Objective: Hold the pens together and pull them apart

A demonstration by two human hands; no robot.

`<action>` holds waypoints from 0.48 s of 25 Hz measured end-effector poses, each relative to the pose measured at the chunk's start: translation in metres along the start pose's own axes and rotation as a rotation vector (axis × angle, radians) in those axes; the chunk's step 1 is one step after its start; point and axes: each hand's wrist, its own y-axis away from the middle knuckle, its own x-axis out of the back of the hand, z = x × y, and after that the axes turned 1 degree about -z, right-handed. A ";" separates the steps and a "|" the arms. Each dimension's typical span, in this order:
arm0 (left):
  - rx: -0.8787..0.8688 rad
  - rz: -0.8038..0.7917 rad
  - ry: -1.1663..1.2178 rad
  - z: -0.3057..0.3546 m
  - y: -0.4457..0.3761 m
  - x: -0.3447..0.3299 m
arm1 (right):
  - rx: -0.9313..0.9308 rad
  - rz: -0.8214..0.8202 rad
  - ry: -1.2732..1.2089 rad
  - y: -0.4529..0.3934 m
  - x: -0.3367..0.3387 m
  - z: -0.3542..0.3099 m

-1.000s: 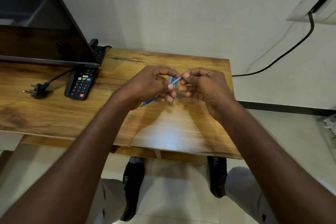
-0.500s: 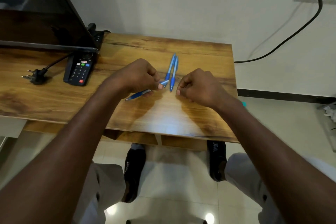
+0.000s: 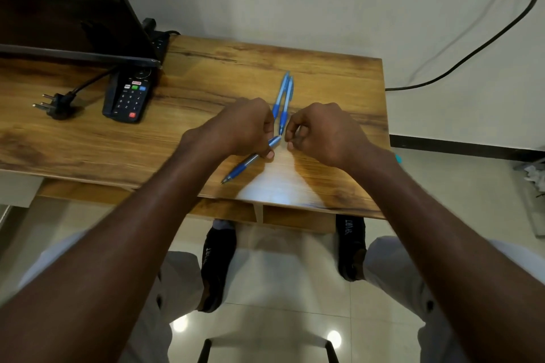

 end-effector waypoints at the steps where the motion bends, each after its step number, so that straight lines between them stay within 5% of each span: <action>1: -0.008 0.009 -0.008 0.000 0.000 -0.001 | 0.001 -0.008 -0.011 0.000 0.001 0.001; 12: -0.023 0.054 -0.043 0.006 0.001 -0.003 | -0.197 0.260 -0.054 0.003 0.025 0.025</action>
